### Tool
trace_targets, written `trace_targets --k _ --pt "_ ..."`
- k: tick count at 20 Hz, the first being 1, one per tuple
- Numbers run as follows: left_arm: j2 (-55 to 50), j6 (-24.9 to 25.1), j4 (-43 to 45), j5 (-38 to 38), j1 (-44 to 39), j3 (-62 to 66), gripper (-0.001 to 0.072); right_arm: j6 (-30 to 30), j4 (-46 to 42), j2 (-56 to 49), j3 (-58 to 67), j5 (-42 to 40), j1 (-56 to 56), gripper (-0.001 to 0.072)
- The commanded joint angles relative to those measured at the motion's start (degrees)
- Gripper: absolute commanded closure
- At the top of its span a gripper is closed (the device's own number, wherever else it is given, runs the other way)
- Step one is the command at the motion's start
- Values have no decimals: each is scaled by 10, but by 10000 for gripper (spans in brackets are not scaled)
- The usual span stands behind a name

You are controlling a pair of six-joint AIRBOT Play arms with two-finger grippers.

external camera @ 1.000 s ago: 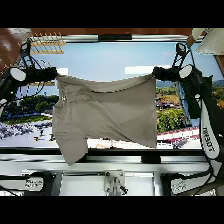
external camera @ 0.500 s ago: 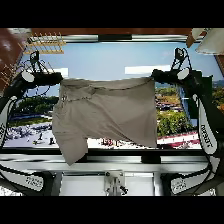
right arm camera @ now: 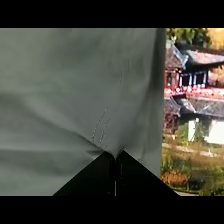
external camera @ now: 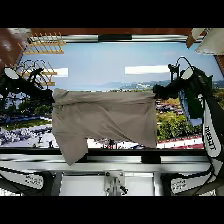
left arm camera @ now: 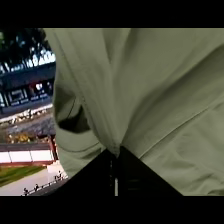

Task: Fold the shirts.

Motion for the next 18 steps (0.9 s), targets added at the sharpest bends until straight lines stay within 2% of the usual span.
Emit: trace_targets --k 1,7,8,9,10,11,12,13,14,15,16,18 --pt "-5 3 17 -57 6 0 678 14 -39 0 -3 35 -8 631" --pt "-5 -12 18 -43 3 -50 677 24 -30 0 -50 33 -2 627" --pt "-5 -23 18 -40 3 -50 677 29 -30 0 -57 35 -1 572" --pt "-4 -32 18 -42 3 -48 642 30 -26 0 -58 48 -1 394" --pt "-3 -38 19 -53 3 -44 390 23 -19 4 -58 71 -2 237" --pt "-2 -56 21 -77 5 -37 39 12 -20 13 -58 103 -6 237" --pt "2 -57 21 -111 10 -30 -13 3 -28 28 -58 134 -11 237" --pt "7 -57 21 -144 19 -28 -13 -4 -45 47 -58 162 -18 237" --pt "20 -61 21 -171 31 -31 49 -8 -73 70 -58 192 -28 237" --pt "40 -73 21 -179 45 -41 200 -11 -98 94 -58 218 -44 237" --pt "67 -83 17 -176 59 -63 254 -17 -108 115 -59 237 -64 237" --pt "136 -75 -1 -157 90 -150 214 -29 -108 163 -82 245 -115 237"
